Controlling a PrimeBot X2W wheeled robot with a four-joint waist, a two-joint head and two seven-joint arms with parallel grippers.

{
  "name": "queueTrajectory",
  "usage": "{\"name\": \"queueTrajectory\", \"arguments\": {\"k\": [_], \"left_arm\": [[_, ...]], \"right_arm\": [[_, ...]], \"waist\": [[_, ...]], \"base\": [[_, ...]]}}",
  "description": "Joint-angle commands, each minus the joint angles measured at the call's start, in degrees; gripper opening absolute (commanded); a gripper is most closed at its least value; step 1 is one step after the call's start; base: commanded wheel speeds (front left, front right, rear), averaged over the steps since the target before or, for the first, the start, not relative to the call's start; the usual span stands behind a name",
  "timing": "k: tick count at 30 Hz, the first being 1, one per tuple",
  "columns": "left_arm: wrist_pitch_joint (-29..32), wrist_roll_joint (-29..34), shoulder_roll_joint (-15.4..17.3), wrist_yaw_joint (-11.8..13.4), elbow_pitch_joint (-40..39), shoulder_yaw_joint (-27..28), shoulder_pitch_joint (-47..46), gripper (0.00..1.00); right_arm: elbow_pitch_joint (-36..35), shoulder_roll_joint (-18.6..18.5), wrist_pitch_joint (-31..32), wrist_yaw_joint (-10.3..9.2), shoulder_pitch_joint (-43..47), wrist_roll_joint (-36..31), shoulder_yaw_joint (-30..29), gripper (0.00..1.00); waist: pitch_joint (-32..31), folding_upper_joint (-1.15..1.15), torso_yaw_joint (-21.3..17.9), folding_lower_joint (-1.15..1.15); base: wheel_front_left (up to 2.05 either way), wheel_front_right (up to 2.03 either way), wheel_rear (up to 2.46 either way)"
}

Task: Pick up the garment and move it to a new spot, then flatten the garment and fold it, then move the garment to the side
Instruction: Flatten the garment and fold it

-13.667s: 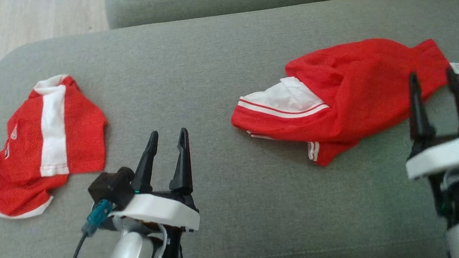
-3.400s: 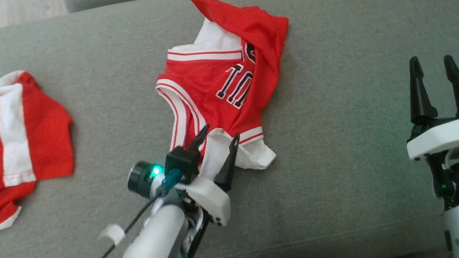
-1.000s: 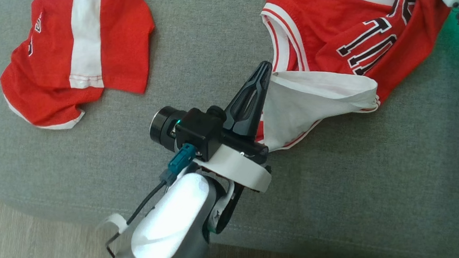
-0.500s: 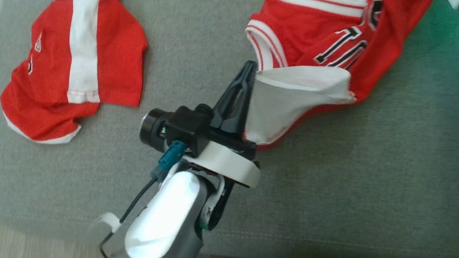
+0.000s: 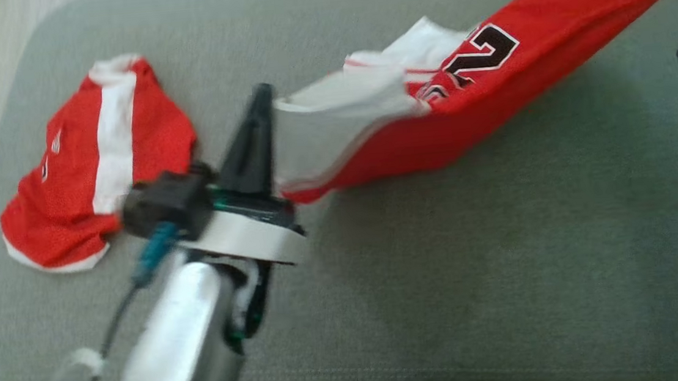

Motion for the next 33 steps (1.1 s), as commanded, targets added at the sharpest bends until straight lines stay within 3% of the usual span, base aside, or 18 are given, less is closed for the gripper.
{"name": "queueTrajectory", "arguments": {"k": [1,10,16,20,26,30,33], "left_arm": [[-0.32,0.81,1.78,-0.54,-3.18,4.25,-1.07,0.00],[-0.32,1.58,5.04,-1.85,-9.57,10.76,-3.14,0.00],[0.12,1.15,6.55,-1.85,-16.48,13.23,-5.70,0.00],[2.29,1.05,7.66,-1.35,-21.97,14.32,-7.05,0.00],[7.67,0.88,9.24,-0.97,-28.68,15.25,-10.85,0.00],[11.05,0.55,10.38,-2.23,-27.70,15.00,-15.96,0.00],[12.31,-1.01,10.33,-3.55,-22.66,15.21,-21.25,0.00]], "right_arm": [[-4.01,-1.79,-1.92,0.42,1.01,0.51,-0.64,0.00],[-11.83,-3.56,-6.81,0.42,3.07,-3.70,-5.95,0.00],[-19.16,-3.49,-4.06,0.42,4.51,-10.20,-12.92,0.00],[-26.62,-1.13,0.77,0.42,6.61,-14.20,-19.97,0.00],[-40.21,5.38,11.89,0.42,10.42,-18.86,-29.63,0.00],[-45.80,8.87,17.53,0.42,10.00,-21.42,-31.78,0.00],[-45.55,11.70,20.02,0.42,7.32,-22.16,-31.54,0.00]], "waist": [[-4.41,0.00,-2.56,0.00],[-10.75,0.00,-4.56,0.00],[-13.46,0.00,-5.14,0.00],[-14.54,0.00,-5.65,0.00],[-14.52,0.00,-6.13,0.00],[-12.58,0.00,-6.65,0.00],[-10.23,0.00,-7.22,0.00]], "base": [[0.00,0.00,0.00],[0.00,0.00,0.00],[0.00,0.00,0.00],[0.00,0.00,0.00],[0.00,0.00,0.00],[0.00,0.00,0.00],[0.00,0.00,0.00]]}}
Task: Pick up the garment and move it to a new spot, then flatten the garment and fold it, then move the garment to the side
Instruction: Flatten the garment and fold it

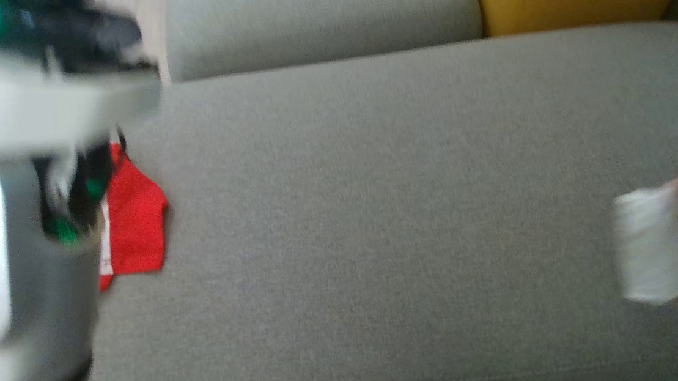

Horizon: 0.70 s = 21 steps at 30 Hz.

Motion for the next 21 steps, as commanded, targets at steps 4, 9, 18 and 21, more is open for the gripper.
{"name": "queueTrajectory", "arguments": {"k": [4,9,18,21], "left_arm": [[0.91,-1.98,2.19,-2.72,10.91,2.88,-14.40,0.00],[-4.40,-4.10,-0.16,-4.53,26.51,4.09,-25.72,0.00],[-10.57,-5.45,-3.89,-5.47,34.07,3.85,-25.69,0.00],[-11.31,-5.98,-4.83,-5.66,34.57,4.01,-23.78,0.00]], "right_arm": [[4.32,4.31,1.79,0.42,-11.71,-0.94,2.62,0.00],[17.98,7.45,-3.64,0.42,-25.50,-2.50,6.35,0.00],[32.63,10.92,-9.43,0.42,-34.94,-1.65,12.79,0.00],[35.59,12.76,-10.38,0.42,-37.81,1.13,16.86,0.00]], "waist": [[7.42,-0.01,-1.88,0.01],[13.99,-0.01,-2.73,0.01],[14.02,-0.01,-0.94,0.01],[13.40,-0.01,0.26,0.01]], "base": [[0.00,0.00,0.00],[0.00,0.00,0.00],[0.00,0.00,0.00],[0.00,0.00,0.00]]}}
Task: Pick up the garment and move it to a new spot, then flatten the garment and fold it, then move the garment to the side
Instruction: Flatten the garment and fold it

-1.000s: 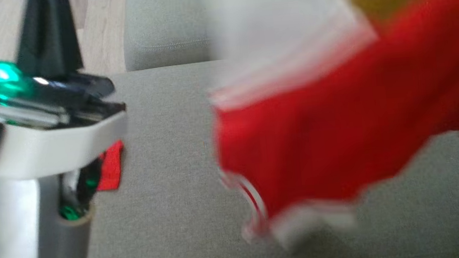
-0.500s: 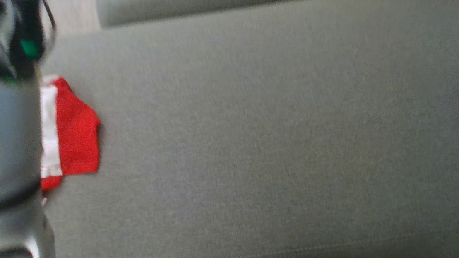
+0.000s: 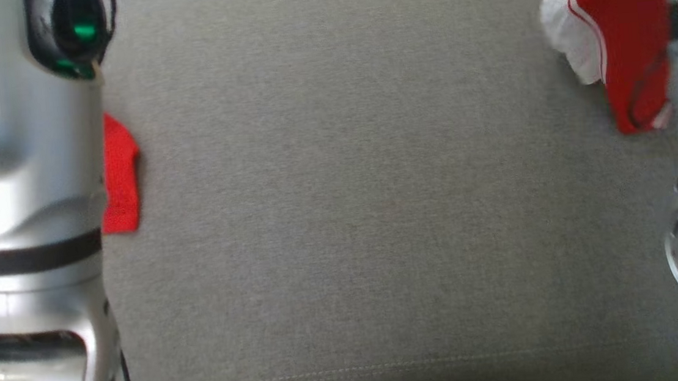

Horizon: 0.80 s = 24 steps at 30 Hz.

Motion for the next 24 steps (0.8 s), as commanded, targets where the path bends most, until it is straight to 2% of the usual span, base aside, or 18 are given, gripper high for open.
{"name": "queueTrajectory", "arguments": {"k": [1,4,7,9,11,14,19,24], "left_arm": [[-0.26,-0.35,1.41,-0.29,-1.26,1.34,-0.16,0.00],[-0.56,-0.96,0.56,-0.45,-1.34,1.69,1.74,0.00],[-0.68,-1.07,-0.05,-0.71,-1.57,1.75,3.56,0.00],[-0.72,-0.96,-0.31,-0.78,-2.12,1.96,4.69,0.00],[-0.73,-0.78,-0.46,-0.76,-3.07,2.45,5.59,0.00],[-0.74,-0.22,-0.59,-0.85,-4.09,2.70,7.01,0.00],[-0.74,0.56,-0.26,-1.14,-4.89,2.30,8.87,0.00],[-0.75,0.43,-0.50,-1.65,-5.67,0.71,12.89,0.00]], "right_arm": [[-1.64,1.88,-0.86,0.43,-4.80,1.05,2.14,0.00],[0.00,2.57,-2.17,0.43,-8.69,5.83,7.87,0.00],[0.13,2.65,-6.70,0.43,-13.50,13.25,13.23,0.00],[2.22,2.66,-11.23,0.43,-16.64,15.79,12.48,0.00],[5.74,2.66,-15.56,0.43,-19.14,15.19,10.06,0.00],[12.90,1.16,-18.39,0.43,-19.74,14.17,5.34,0.00],[22.01,-2.98,-18.15,0.43,-14.23,13.39,1.73,0.00],[26.15,-8.41,-16.42,0.43,1.80,14.91,1.57,0.00]], "waist": [[-0.74,0.00,0.93,0.00],[-1.28,0.00,2.34,0.00],[-1.93,0.00,3.77,0.00],[-2.25,0.00,4.35,0.00],[-2.28,0.00,4.64,0.00],[-2.35,0.00,4.77,0.00],[-1.94,0.00,3.73,0.00],[-2.36,0.00,2.20,0.00]], "base": [[0.00,0.00,0.00],[0.00,0.00,0.00],[0.00,0.00,0.00],[0.00,0.00,0.00],[0.00,0.00,0.00],[0.00,0.00,0.00],[0.00,0.00,0.00],[0.00,0.00,0.00]]}}
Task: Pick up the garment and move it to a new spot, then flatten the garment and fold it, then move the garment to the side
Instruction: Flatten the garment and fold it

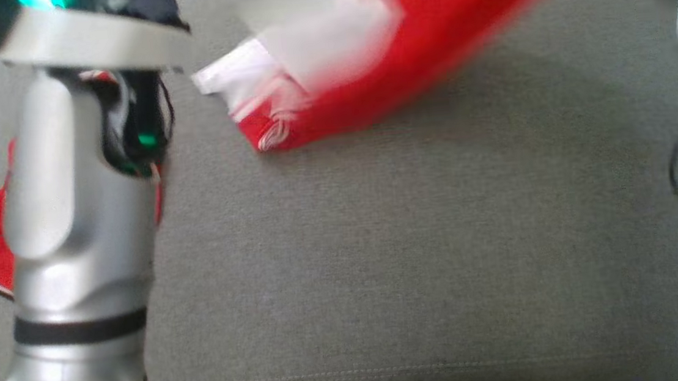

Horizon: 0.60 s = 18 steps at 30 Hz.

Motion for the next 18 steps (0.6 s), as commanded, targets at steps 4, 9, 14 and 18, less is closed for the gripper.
{"name": "queueTrajectory", "arguments": {"k": [4,9,14,18], "left_arm": [[-0.28,-0.27,0.94,-0.26,-2.87,-0.68,4.69,0.00],[-0.25,-2.40,0.37,1.81,-1.03,-1.57,13.23,0.00],[-0.26,-3.23,0.18,4.28,1.90,-1.28,19.76,0.00],[-0.27,-3.84,-0.02,5.26,3.22,-1.50,24.28,0.34]], "right_arm": [[1.49,-4.03,-0.88,0.43,11.80,-0.80,1.21,0.00],[1.50,-4.30,-3.31,0.43,19.87,-2.06,3.87,0.00],[-0.73,-3.90,-3.93,0.43,23.95,-3.17,7.70,0.96],[-2.88,-4.49,-4.61,0.43,26.57,-4.25,10.64,1.00]], "waist": [[-1.22,0.00,-1.62,0.00],[-3.05,0.00,-3.12,0.00],[-4.51,0.00,-3.83,0.00],[-5.84,0.00,-3.69,0.00]], "base": [[0.00,0.00,0.00],[0.00,0.00,0.00],[0.00,0.00,0.00],[0.00,0.00,0.00]]}}
